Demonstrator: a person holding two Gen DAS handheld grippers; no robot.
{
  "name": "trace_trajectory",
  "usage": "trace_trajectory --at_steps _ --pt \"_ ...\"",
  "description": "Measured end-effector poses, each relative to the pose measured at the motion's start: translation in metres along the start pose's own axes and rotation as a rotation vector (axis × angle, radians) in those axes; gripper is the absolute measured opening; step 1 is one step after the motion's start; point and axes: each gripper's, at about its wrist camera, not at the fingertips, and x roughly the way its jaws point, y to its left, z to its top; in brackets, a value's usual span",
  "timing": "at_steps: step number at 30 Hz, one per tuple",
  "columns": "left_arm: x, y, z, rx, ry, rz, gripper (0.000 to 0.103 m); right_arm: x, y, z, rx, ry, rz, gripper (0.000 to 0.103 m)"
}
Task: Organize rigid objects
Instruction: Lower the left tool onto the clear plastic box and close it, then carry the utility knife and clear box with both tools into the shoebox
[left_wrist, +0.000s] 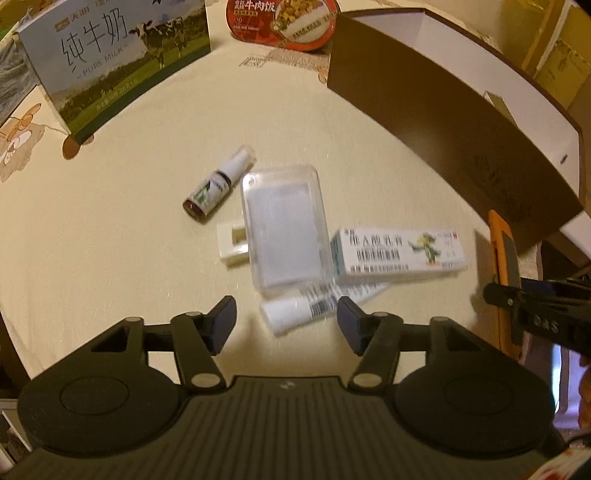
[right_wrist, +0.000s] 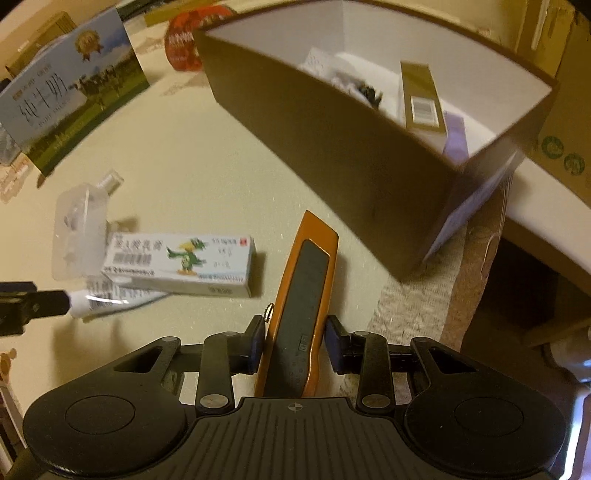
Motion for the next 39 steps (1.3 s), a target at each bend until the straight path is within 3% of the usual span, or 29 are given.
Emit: trace_trajectory --at_steps 9,24,39 --pt "0.015 -0.002 0.028 0.015 -0.028 0.010 0.057 -0.014 0.015 0.022 -0.067 -0.054 0.042 0.031" --pt "0.035 -0.011 0.046 0.121 -0.063 0.039 0.053 -0.012 0.017 0.033 -0.084 -0.046 0.058 0.031" --pt "-0.002 -0.016 0.045 0.169 -0.141 0.028 0.052 -0.031 0.020 0.034 -0.101 -0.077 0.099 0.031"
